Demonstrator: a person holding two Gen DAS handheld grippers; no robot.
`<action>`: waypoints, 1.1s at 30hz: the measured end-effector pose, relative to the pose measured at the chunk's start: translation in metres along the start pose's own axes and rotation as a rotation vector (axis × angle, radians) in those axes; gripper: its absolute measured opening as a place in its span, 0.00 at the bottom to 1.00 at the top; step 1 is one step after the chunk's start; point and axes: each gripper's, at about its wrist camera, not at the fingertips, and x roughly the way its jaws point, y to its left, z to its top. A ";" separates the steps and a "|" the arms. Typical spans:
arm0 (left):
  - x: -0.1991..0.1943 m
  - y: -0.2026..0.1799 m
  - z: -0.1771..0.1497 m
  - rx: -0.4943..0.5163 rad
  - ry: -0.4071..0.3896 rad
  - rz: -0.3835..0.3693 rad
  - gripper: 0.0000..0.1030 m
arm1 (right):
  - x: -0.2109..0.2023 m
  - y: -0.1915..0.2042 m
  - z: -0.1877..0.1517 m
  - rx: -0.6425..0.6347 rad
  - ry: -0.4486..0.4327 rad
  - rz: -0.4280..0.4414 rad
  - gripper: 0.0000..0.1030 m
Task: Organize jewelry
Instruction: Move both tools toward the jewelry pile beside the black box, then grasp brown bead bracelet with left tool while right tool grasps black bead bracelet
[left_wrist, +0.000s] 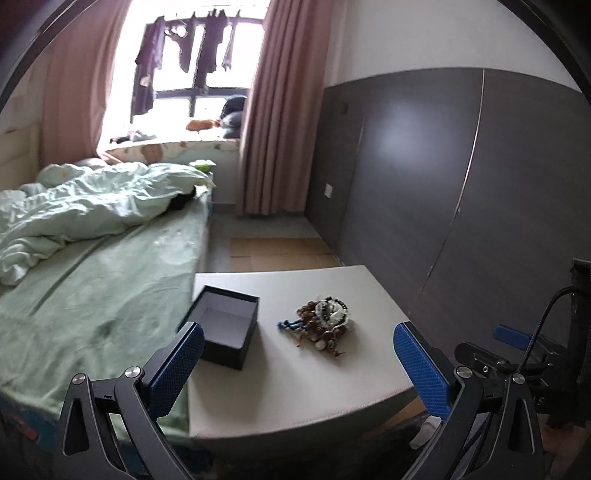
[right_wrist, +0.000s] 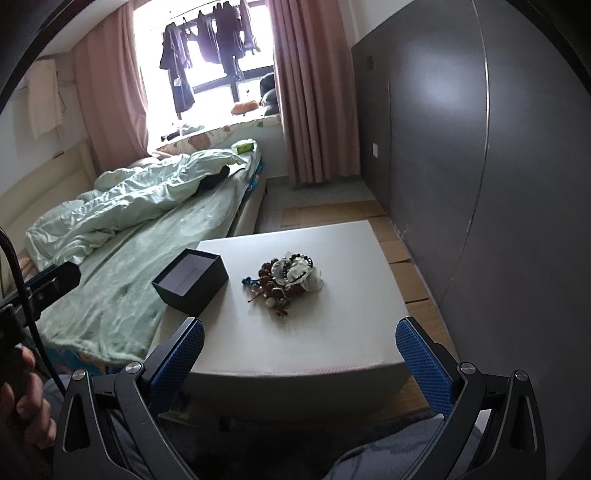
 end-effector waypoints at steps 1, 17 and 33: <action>0.009 0.000 0.003 0.003 0.012 -0.011 0.99 | 0.006 -0.003 0.003 0.004 0.007 0.003 1.00; 0.122 0.010 0.020 -0.011 0.223 -0.121 0.67 | 0.093 -0.037 0.038 0.080 0.134 0.058 1.00; 0.246 0.013 0.033 -0.057 0.516 -0.188 0.44 | 0.188 -0.087 0.053 0.317 0.298 0.229 0.63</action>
